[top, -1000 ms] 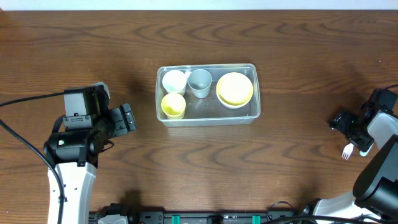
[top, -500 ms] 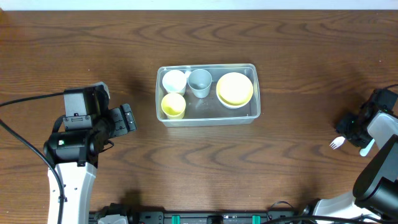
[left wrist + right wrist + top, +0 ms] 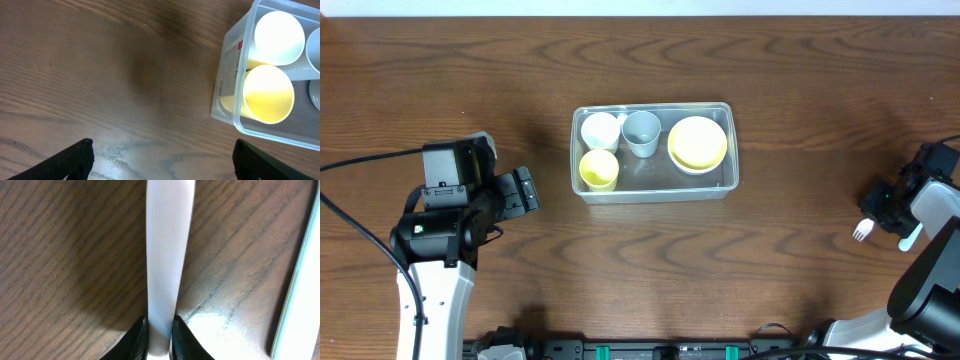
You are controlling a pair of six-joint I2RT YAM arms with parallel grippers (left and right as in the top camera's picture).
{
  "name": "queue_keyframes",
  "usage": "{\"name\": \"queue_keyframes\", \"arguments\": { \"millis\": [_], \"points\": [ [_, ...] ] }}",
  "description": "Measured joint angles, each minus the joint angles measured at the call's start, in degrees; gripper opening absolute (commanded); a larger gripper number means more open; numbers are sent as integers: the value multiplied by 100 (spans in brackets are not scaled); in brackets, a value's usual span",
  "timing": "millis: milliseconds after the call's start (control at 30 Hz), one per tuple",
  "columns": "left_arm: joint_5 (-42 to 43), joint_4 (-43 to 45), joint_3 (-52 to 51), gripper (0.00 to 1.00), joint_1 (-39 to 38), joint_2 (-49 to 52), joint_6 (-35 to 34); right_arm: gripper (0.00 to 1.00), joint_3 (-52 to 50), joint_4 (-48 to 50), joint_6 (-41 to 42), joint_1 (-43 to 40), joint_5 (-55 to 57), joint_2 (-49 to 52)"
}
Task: Pack container
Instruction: 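Lift the white fork with the right gripper and lay it in the container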
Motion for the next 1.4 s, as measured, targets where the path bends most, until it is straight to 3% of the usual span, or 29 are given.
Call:
{"name": "queue_keyframes", "arguments": {
  "millis": [300,433,900,1167,1400],
  "points": [
    [0,0,0,89,0,0,-2,11,0,0,-2,2,2,-2],
    [0,0,0,89,0,0,-2,2,0,0,13,2,2,-2],
    [0,2,0,89,0,0,-2,1,177,-570,-26,164,-667,-105],
    [0,2,0,89,0,0,-2,1,1342,-1008,-1325,1722,-1510,-1497],
    [0,4,0,89,0,0,-2,1,2011,-850,-3126,3943,-1840,-2293]
  ]
}}
